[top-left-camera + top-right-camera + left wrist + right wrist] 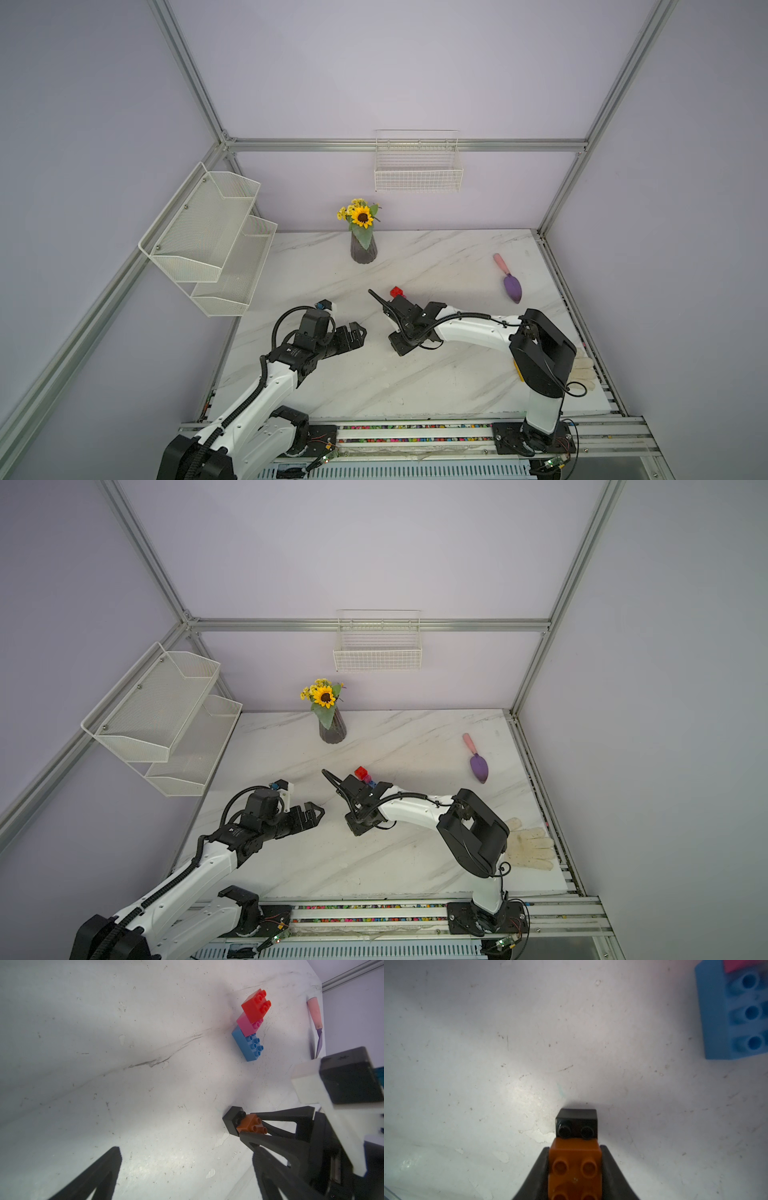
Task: Assemble the letter v with lego
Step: Assemble the lego brick with the lego brick.
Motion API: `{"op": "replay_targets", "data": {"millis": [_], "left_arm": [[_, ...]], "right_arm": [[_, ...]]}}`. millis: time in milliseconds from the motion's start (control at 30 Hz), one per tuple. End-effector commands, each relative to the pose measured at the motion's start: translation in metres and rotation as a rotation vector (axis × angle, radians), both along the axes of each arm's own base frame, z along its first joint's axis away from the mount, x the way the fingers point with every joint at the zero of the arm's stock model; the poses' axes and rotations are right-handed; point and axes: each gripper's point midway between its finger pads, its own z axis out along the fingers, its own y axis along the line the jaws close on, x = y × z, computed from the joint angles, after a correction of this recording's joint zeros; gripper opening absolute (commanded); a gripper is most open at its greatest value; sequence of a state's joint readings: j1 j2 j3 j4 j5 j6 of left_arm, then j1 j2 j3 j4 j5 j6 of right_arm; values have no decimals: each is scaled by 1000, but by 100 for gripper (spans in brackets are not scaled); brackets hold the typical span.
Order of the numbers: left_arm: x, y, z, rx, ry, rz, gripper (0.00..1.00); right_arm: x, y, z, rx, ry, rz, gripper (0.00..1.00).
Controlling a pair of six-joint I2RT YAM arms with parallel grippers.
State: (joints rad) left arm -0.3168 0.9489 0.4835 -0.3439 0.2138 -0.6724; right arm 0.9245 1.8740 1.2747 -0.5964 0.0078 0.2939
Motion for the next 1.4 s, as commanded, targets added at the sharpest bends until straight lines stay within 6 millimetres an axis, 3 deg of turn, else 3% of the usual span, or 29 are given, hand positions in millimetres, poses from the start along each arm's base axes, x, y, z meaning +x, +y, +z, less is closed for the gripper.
{"op": "replay_targets", "data": {"millis": [0, 633, 867, 1367], "left_arm": [[2, -4, 3, -20, -23, -11, 100], [-11, 1, 1, -15, -36, -7, 100], [-13, 2, 4, -23, -39, -1, 100], [-20, -1, 5, -50, -43, -19, 100]], "right_arm": [[-8, -10, -15, -29, 41, -25, 23], [-28, -49, -45, -183, 59, -95, 22], [-30, -51, -39, -212, 68, -69, 22], [-43, -48, -51, -218, 116, 85, 22]]}}
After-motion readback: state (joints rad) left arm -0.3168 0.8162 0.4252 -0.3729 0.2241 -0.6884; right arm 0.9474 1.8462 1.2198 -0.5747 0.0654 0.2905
